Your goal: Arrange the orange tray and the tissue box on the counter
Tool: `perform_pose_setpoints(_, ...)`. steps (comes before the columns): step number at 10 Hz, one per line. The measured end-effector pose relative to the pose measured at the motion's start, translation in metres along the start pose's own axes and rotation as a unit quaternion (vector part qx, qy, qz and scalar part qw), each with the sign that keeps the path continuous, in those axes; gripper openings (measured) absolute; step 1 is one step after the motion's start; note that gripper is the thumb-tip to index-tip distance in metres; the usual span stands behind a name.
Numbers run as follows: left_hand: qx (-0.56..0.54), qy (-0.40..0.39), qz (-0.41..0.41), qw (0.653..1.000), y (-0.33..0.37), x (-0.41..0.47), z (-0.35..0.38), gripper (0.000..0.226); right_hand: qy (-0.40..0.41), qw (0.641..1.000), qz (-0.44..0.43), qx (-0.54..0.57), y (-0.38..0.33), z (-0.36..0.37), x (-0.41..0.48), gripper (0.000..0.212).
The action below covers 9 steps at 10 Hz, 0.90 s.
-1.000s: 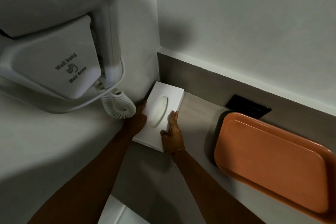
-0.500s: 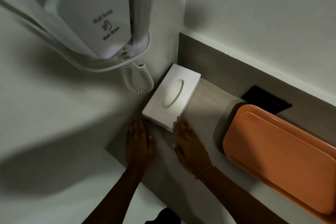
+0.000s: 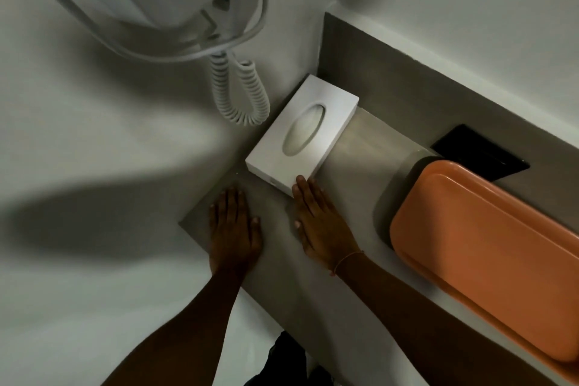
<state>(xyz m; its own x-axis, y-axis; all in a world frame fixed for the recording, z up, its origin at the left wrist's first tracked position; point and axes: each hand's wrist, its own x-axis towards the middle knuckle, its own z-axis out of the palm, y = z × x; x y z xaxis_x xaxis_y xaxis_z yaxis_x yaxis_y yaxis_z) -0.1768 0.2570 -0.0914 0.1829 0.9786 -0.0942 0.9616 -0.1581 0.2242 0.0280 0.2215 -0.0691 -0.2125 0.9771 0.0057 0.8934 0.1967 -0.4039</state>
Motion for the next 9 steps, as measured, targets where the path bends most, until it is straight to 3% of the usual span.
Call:
perform_pose_setpoints(7,0.001,-0.007,0.001,1.000,0.001,-0.001,0.001,0.065,-0.021,0.998,0.025,-0.056,0.000,0.006,0.033,0.073)
perform_pose_setpoints(9,-0.017,0.013,0.010,1.000,0.000,-0.001,0.001,0.067,0.011,0.996,0.074,0.043,-0.019,-0.009,0.025,0.073)
